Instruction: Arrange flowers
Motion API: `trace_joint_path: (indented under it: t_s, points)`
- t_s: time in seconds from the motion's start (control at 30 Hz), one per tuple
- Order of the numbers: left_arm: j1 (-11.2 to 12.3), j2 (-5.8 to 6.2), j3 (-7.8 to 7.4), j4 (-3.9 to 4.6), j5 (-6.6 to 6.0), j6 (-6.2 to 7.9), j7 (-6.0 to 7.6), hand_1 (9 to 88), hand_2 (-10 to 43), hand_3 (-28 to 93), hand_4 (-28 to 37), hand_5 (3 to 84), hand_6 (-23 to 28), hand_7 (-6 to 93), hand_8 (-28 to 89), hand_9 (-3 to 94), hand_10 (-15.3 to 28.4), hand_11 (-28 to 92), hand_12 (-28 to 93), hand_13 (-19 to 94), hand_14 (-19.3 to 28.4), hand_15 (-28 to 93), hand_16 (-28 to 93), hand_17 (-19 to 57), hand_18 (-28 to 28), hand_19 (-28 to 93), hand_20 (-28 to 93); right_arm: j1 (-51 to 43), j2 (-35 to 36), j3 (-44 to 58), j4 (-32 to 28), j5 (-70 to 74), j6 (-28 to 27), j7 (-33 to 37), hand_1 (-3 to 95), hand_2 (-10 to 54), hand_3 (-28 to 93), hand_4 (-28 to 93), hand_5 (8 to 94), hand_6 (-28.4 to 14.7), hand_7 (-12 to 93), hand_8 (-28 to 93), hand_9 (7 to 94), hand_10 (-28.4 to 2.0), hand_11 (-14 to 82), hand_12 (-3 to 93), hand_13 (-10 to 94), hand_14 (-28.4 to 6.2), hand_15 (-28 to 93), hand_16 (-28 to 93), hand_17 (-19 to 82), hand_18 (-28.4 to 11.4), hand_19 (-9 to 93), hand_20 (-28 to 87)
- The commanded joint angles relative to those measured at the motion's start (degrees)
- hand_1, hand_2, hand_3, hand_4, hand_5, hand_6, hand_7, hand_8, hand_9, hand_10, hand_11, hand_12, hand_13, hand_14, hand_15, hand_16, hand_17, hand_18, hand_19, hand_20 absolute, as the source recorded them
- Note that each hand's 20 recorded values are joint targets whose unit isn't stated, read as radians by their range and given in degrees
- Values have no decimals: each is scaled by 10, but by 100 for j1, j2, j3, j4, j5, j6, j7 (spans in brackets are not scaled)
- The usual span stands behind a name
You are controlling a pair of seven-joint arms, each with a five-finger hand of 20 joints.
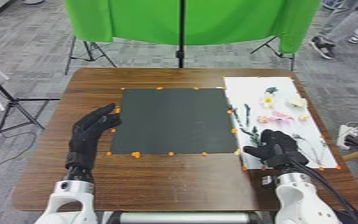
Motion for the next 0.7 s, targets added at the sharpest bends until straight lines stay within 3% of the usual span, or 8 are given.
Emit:
trace_joint_path:
  t_s: [0.03,0.3,0.33,0.37,0.43,0.47,0.53,0.7]
  points:
    - [104,-39,-15,-26,63,-77,-138,311,-45,657,-204,471,35,161,-68,474,134,267,131,358,175,413,-4,39,149,245,261,-47,-100,-117,285,-103,-179,260,328,-95,658,-277,546,-80,365,-81,575,-197,491,339,722,-111,668,276,605,-98,899,352]
    - [96,-6,-79,-51,143,-159,-267,313,-48,654,-200,468,36,158,-66,470,137,265,132,356,177,411,-5,37,151,244,259,409,54,-448,228,312,-1527,688,450,-95,672,-235,592,-67,462,-118,657,-173,565,351,831,-54,647,294,680,-50,916,370]
    - [91,-5,-78,-51,149,-164,-269,314,-49,652,-200,468,36,158,-66,469,137,265,133,356,177,411,-5,37,151,244,259,453,57,-456,225,407,-1622,760,456,-95,675,-228,598,-66,457,-95,662,-172,564,353,837,-52,643,299,686,-46,914,374]
    - [88,-14,-81,-54,150,-173,-280,315,-50,652,-199,468,37,157,-66,469,137,265,133,355,177,410,-5,36,152,244,259,487,46,-442,227,465,-1714,783,490,-95,632,-201,605,-61,438,33,676,-169,548,370,848,-48,633,306,694,-42,911,377]
    - [95,-31,-96,-69,168,-209,-344,316,-51,652,-199,467,37,157,-66,467,136,264,133,353,177,410,-5,36,152,244,259,519,62,-448,238,523,-1616,809,763,-95,13,202,628,-48,423,160,722,-150,479,442,874,-40,610,314,715,-30,898,387]
    - [113,-27,-102,-78,185,-215,-362,316,-51,652,-198,466,38,156,-66,466,136,262,132,353,178,410,-5,35,152,244,259,533,56,-436,246,522,-1586,793,853,-95,-181,345,645,-44,416,189,749,-138,440,471,891,-35,594,319,728,-24,891,388]
    - [148,-23,-147,-93,187,-275,-419,316,-52,651,-198,466,38,155,-65,465,135,262,133,351,178,408,-4,35,152,243,257,549,67,-421,229,554,-1494,788,907,-95,-271,451,672,-38,409,207,790,-121,387,509,919,-29,568,333,745,-17,881,393]
    - [145,-35,-183,-100,181,-267,-448,317,-53,649,-196,463,40,151,-63,458,137,257,133,348,178,406,-3,33,152,242,256,560,136,-175,-62,689,-1495,837,937,-95,-283,554,716,-33,406,211,839,-107,346,533,937,-24,566,335,774,-14,871,404]
